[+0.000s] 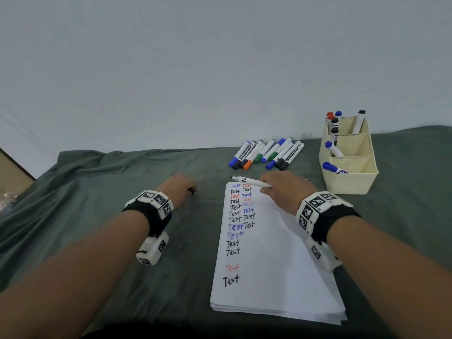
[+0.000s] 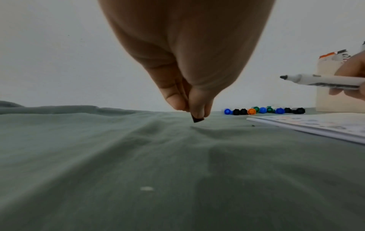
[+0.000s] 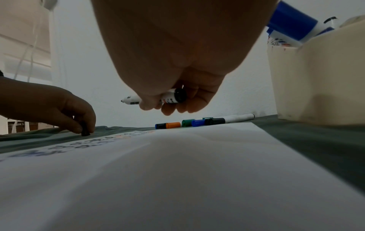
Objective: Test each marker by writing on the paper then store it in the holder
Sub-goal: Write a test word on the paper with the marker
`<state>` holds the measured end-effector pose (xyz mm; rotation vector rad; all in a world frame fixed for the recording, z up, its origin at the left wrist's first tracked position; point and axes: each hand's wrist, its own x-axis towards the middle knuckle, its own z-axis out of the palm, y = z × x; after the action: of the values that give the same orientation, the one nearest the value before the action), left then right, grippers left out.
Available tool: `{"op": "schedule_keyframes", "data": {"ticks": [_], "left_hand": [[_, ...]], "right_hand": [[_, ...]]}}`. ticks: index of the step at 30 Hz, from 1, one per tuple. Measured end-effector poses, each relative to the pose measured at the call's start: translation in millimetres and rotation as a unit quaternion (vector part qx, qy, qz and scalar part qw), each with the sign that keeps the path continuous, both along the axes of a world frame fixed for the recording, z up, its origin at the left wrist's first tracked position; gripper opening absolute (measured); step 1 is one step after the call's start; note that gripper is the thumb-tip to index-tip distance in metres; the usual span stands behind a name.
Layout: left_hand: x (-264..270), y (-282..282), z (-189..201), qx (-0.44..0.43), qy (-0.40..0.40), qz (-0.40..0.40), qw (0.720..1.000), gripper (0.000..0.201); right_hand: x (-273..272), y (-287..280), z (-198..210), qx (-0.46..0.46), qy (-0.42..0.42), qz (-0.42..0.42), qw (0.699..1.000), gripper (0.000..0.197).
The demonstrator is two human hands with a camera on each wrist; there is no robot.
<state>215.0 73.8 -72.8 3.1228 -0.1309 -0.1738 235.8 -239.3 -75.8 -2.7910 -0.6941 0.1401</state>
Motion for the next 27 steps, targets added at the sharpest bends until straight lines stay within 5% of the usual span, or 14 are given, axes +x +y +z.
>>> {"op": "schedule_keyframes", "data": {"ticks": [7, 12, 16, 20, 22, 27], "left_hand": [[1.2, -2.5, -3.8, -0.014, -0.007, 0.011, 1.0, 0.039], [-21.7, -23.1, -2.8, 0.14, -0.108, -0.005, 0.984, 0.059], [-44.8, -54.6, -11.4, 0.039, 0.028, -0.113, 0.992, 0.104], [-60.5, -70.5, -25.6, 0.027, 0.211, -0.145, 0.966, 0.132], [-63.5, -71.1, -29.1, 0.03, 0.22, -0.146, 0.964, 0.135], [-63.8, -72.5, -32.8, 0.034, 0.198, -0.143, 0.969, 0.137]], "right_hand": [[-0.8, 0.2, -0.3, -0.001, -0.008, 0.002, 1.0, 0.021], [-2.6, 3.6, 1.6, 0.001, -0.002, 0.004, 1.0, 0.021], [-2.5, 4.0, 3.1, 0.004, -0.002, -0.006, 1.0, 0.02], [-6.5, 2.1, 6.1, 0.029, -0.004, -0.015, 0.999, 0.035], [-11.3, 0.0, 8.5, 0.055, -0.022, -0.004, 0.998, 0.048], [-19.3, -7.3, 17.2, 0.199, -0.04, -0.01, 0.979, 0.038]]}}
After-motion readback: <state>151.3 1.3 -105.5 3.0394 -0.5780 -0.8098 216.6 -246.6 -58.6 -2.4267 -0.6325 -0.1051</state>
